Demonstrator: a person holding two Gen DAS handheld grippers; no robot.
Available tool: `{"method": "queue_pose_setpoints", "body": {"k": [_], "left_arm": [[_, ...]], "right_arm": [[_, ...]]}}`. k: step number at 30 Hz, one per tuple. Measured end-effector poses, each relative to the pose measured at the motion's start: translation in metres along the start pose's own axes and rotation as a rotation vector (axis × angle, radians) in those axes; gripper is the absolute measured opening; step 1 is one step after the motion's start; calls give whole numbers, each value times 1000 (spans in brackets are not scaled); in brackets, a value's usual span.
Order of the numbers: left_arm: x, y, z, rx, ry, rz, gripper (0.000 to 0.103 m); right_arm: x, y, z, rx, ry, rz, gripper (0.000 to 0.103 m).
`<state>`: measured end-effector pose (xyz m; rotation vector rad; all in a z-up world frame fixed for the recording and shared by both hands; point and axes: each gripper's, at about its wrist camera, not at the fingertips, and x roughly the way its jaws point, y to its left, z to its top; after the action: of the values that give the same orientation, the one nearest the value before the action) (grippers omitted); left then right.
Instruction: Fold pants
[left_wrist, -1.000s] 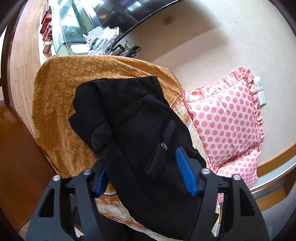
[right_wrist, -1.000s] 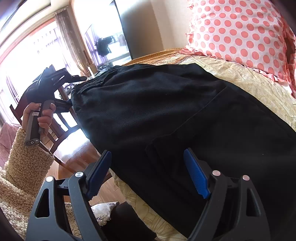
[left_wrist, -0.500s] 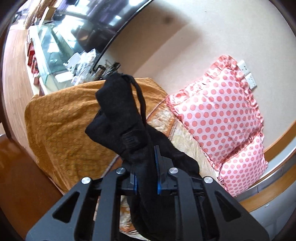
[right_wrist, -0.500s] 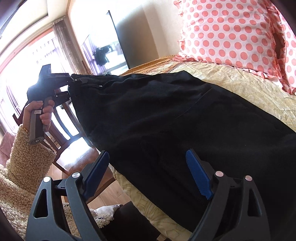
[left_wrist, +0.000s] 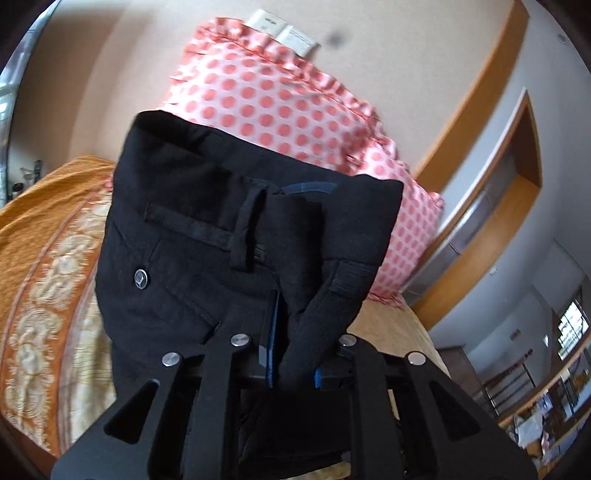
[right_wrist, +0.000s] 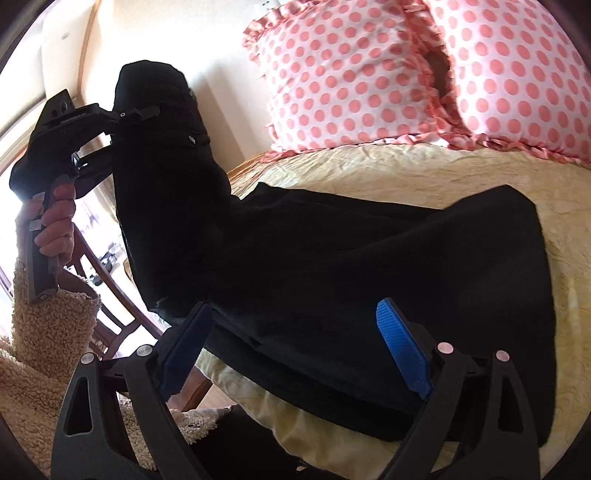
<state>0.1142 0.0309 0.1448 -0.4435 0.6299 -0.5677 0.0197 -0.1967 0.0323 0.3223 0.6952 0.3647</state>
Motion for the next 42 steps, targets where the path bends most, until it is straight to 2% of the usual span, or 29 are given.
{"method": "queue_pose_setpoints", "body": {"k": [3, 6, 9, 10, 14, 16, 19, 22, 24, 26, 27, 28, 29, 30, 31, 34, 35, 37, 40, 42], "left_arm": [[44, -33, -20, 40, 92, -102, 14], [94, -53, -57, 47, 251, -183, 14], [136, -55, -91, 10, 396, -216, 13], [143, -55, -95, -4, 410, -228, 13], [132, -76, -86, 77, 319, -199, 13], [126, -86, -84, 97, 296, -227, 13], [136, -113, -103, 149, 352, -286, 13], [152, -123, -137, 231, 440, -253, 14], [163, -116, -155, 230, 514, -251, 16], [165, -109, -165, 233, 541, -250, 21], [163, -107, -167, 244, 534, -247, 22], [158, -107, -167, 263, 520, -245, 29], [153, -107, -167, 278, 509, -241, 52], [147, -106, -165, 287, 494, -226, 66], [141, -106, -164, 292, 477, -217, 88], [115, -108, -154, 347, 419, -229, 95], [109, -108, -152, 368, 403, -218, 100], [94, -105, -145, 407, 346, -178, 101], [87, -92, -138, 464, 249, 8, 101], [91, -79, -137, 489, 216, 159, 101]], "right_arm": [[-18, -16, -5, 33, -33, -50, 93], [-34, -32, -13, 79, -56, -92, 93], [-46, -44, -18, 115, -72, -118, 93], [-51, -48, -19, 123, -80, -126, 93], [-64, -56, -21, 137, -109, -153, 93], [-69, -61, -22, 147, -121, -164, 93], [-74, -69, -25, 168, -128, -186, 94], [-80, -74, -28, 190, -128, -202, 94], [-86, -75, -30, 189, -130, -217, 94], [-91, -78, -30, 190, -132, -238, 94], [-94, -79, -30, 193, -132, -244, 94], [-96, -81, -29, 195, -133, -245, 94], [-99, -82, -27, 197, -136, -240, 94], [-102, -82, -25, 197, -139, -230, 94], [-105, -82, -23, 197, -143, -214, 94], [-116, -79, -10, 186, -166, -155, 94], [-119, -77, -5, 177, -171, -143, 94], [-123, -74, 5, 150, -182, -151, 94], [-111, -71, 24, 107, -148, -219, 93], [-93, -71, 38, 80, -101, -252, 88]]}}
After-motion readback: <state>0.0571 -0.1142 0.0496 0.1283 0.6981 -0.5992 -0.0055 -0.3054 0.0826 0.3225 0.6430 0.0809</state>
